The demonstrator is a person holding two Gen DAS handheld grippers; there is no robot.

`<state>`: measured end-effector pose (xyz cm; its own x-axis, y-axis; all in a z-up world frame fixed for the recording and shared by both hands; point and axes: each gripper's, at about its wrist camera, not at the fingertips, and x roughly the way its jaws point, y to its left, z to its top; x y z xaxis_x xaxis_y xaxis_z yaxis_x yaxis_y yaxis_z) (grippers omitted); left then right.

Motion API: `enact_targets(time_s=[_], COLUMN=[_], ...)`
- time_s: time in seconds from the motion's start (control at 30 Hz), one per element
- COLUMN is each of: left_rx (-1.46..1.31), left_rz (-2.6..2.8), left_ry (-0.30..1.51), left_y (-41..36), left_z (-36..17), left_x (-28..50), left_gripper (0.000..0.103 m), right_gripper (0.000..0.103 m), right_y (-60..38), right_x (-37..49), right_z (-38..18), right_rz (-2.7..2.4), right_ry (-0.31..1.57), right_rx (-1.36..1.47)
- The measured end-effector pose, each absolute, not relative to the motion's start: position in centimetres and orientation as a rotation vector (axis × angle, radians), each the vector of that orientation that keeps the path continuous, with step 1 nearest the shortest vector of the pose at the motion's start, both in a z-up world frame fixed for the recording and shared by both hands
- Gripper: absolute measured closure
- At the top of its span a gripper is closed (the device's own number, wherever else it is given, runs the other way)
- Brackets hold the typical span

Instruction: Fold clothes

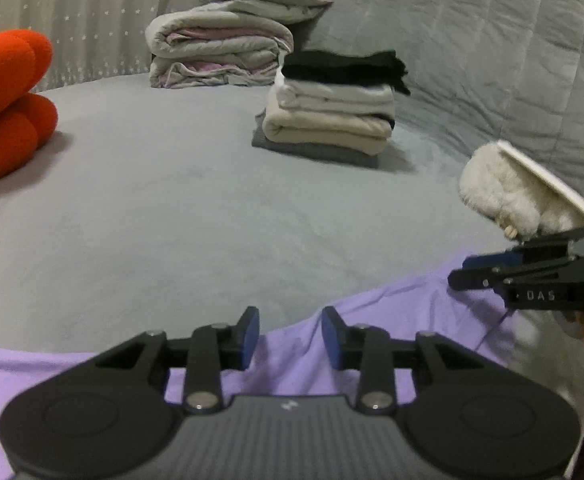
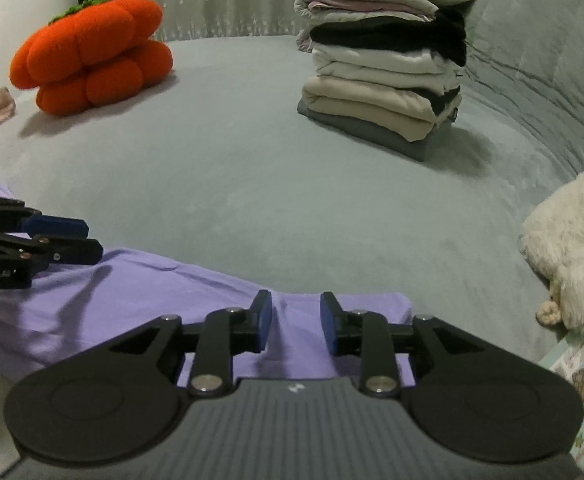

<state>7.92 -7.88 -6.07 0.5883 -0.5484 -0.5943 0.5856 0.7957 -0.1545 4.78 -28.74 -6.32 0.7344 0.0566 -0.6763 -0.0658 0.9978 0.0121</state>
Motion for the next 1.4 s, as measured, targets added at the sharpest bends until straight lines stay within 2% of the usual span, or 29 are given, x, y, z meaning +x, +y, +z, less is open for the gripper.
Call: enact_targets(time_s=[0.43,0.77,1.1,1.4], left_rx=[0.069,0.137,0.176,0.136], left_rz=[-0.752,-0.876,-1.026,-1.083], left_ry=[0.738,0.743,0.774,0.752], left_y=[-5.5,-5.3,-5.0,-7.4], left_z=[-6.8,-7.4,-7.2,-6.4], left_x=[5.4,2.4,0.6,0.8], left_gripper=[0.07,0.07,0.068,0.067], right_gripper=[0.072,0.072,0.072,0.072], right_y=[-27.4,-25.0,-28.0,-30.0], right_x=[3.5,4.8,0.3,-2.2], right_z=[-5.7,-6.7,-6.6,-6.1], right_rz=[0.242,0.288,0.201,0.138], right_ry=[0.793,0.825,0.893,0.833], right_rx=[0.139,0.061,0.058,0.113])
